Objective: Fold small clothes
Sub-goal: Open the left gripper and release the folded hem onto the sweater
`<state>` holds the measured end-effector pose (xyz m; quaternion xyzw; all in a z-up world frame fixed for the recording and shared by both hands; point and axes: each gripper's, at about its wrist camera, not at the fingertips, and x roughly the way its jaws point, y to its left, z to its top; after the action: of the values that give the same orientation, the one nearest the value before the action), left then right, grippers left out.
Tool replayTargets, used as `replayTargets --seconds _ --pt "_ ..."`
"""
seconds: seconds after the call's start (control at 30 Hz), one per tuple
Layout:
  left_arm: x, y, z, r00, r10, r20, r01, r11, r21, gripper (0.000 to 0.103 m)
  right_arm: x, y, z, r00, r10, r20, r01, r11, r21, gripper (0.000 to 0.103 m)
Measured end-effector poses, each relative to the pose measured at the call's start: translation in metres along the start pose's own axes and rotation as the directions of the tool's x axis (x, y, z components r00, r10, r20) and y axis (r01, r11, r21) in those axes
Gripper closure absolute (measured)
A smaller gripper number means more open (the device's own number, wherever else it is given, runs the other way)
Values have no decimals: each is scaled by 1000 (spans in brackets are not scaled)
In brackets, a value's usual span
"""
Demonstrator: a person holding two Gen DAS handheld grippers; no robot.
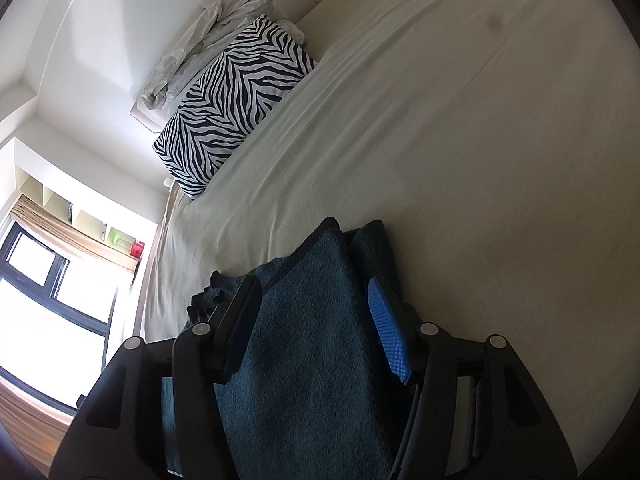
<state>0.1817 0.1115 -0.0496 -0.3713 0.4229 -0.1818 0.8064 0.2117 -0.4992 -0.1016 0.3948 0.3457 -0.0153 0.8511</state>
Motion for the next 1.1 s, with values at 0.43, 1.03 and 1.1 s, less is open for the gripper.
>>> replayTargets --seconds 0.43,1.03,1.1 --pt "-31 21 -73 978 202 46 -206 971 124 46 -70 18 -90 996 -92 -9 87 963 -253 48" --pt "-20 11 -84 947 316 57 -320 912 255 94 -84 10 -99 980 -199 -5 188 934 -303 48" --pt "-22 8 -85 946 317 65 -323 908 268 95 -82 10 -101 977 -214 -12 198 925 -324 50"
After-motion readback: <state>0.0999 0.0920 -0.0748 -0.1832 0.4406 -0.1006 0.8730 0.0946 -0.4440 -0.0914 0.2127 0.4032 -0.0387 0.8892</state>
